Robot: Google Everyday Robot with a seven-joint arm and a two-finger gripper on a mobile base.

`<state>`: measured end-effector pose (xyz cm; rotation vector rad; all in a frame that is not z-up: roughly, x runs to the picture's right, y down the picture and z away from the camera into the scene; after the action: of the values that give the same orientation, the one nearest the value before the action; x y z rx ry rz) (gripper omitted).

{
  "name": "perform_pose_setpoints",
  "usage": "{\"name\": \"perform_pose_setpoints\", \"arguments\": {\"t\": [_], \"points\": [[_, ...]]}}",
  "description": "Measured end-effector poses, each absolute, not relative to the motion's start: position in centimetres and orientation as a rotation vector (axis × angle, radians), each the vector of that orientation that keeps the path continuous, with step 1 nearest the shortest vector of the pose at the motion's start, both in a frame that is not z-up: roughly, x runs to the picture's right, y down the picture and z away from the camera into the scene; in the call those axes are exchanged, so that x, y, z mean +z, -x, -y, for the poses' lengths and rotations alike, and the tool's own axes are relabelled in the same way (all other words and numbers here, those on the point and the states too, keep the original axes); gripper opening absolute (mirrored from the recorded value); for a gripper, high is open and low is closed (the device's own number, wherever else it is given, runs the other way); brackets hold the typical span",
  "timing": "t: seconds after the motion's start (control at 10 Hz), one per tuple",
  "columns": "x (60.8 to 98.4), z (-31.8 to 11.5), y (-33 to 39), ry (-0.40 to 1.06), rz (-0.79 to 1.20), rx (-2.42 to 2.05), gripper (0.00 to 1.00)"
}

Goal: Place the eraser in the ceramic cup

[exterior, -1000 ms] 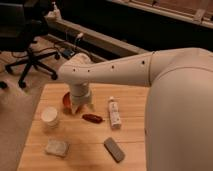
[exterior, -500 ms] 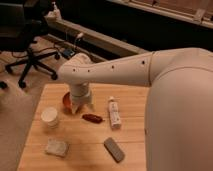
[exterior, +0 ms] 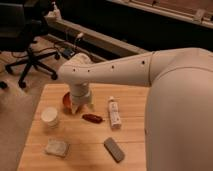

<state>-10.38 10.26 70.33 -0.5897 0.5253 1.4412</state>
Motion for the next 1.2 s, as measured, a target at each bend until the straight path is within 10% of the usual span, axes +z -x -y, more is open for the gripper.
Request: {"name": "perform_pose_setpoints", "arguments": {"t": [1.2], "points": [[71.7,-9.3,4.3,0.534,-0.434,1.246,0.65]]}}
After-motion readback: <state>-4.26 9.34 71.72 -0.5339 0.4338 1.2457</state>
